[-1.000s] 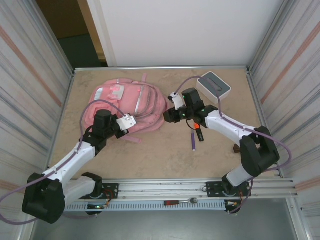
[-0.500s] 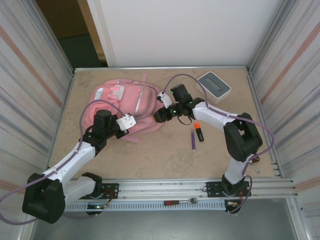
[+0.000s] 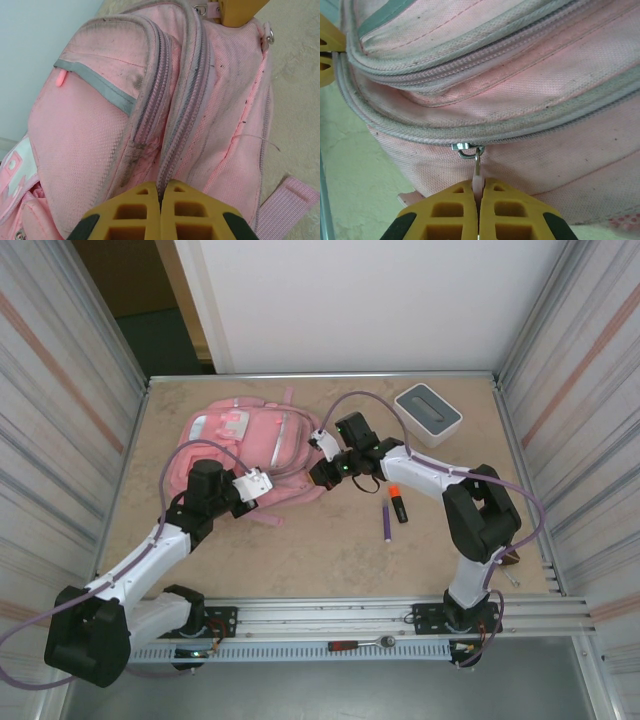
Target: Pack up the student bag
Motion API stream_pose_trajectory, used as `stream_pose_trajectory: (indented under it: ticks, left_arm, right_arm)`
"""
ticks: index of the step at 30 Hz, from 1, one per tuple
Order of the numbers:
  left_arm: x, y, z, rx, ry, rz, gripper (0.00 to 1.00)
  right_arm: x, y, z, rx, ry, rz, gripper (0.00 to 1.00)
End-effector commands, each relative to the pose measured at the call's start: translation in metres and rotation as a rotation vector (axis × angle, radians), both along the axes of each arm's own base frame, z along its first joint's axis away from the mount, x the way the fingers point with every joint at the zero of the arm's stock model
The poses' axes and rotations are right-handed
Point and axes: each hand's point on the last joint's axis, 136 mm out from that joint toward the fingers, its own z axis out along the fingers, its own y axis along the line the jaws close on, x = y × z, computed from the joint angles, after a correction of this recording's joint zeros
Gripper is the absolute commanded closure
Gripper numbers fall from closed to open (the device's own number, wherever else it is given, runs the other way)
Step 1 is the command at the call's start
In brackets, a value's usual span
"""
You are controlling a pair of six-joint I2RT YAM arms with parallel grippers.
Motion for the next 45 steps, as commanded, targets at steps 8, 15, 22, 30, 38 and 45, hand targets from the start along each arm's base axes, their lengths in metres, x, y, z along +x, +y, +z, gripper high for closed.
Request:
stream_pose_trajectory:
  ticks: [8,15,22,30,38,45]
  left_arm:
    - [0.006,0.011,0.015,-0.067,-0.037,0.043,1.00]
    - [-0.010,-0.020,0.032,-0.130,-0.023,-0.061,0.43]
    - [-0.016,-0.064,0.051,-0.077,-0.086,-0.152,0.30]
    - [0.009,-0.080,0.036,0.009,-0.046,-0.145,0.39]
    - [0.008,-0.079,0.018,0.052,-0.002,-0.163,0.61]
    - [0.003,-0.065,0.013,0.049,0.021,-0.165,0.99]
  right_arm:
    - [0.029,-0.033,0.003,-0.063,0.004,-0.202,1.00]
    - [0.013,-0.013,0.028,0.060,-0.011,-0.134,1.00]
    - [-0.009,0.004,0.064,0.194,-0.016,-0.077,1.00]
    - [-0.032,0.014,0.077,0.235,-0.019,-0.035,1.00]
    - [-0.045,0.017,0.085,0.281,-0.023,-0.003,1.00]
    - [-0.035,-0.007,0.061,0.152,-0.057,-0.066,1.00]
